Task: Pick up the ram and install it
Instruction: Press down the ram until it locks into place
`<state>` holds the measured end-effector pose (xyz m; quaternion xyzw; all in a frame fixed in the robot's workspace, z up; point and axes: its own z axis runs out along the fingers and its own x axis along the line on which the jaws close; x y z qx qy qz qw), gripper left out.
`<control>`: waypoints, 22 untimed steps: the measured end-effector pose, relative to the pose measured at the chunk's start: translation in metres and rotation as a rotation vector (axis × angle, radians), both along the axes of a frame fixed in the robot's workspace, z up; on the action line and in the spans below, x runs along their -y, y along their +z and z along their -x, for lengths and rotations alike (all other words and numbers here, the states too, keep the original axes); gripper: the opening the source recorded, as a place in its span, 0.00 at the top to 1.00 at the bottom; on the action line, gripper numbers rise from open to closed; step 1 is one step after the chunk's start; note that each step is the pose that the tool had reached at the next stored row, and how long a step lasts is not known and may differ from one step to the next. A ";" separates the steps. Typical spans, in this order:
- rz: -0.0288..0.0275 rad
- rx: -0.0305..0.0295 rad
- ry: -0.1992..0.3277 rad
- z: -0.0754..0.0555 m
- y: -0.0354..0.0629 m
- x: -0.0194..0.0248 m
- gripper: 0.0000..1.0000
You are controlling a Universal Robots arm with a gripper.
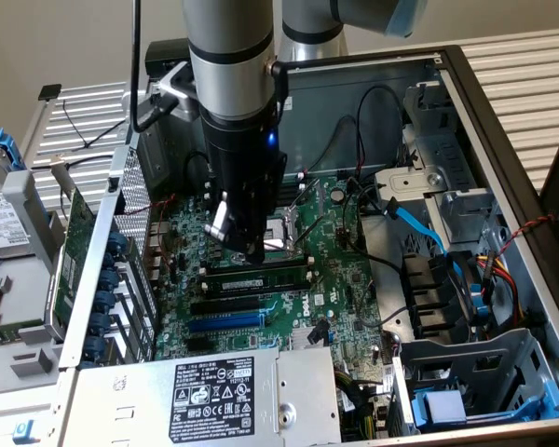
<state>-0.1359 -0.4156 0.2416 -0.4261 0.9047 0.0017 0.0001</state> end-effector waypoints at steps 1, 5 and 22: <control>0.0000 0.0000 -0.016 0.000 0.0000 0.0000 0.90; 0.0000 0.0000 -0.081 0.000 -0.0002 0.0000 0.90; 0.0000 0.0000 -0.356 0.000 -0.0008 0.0000 0.90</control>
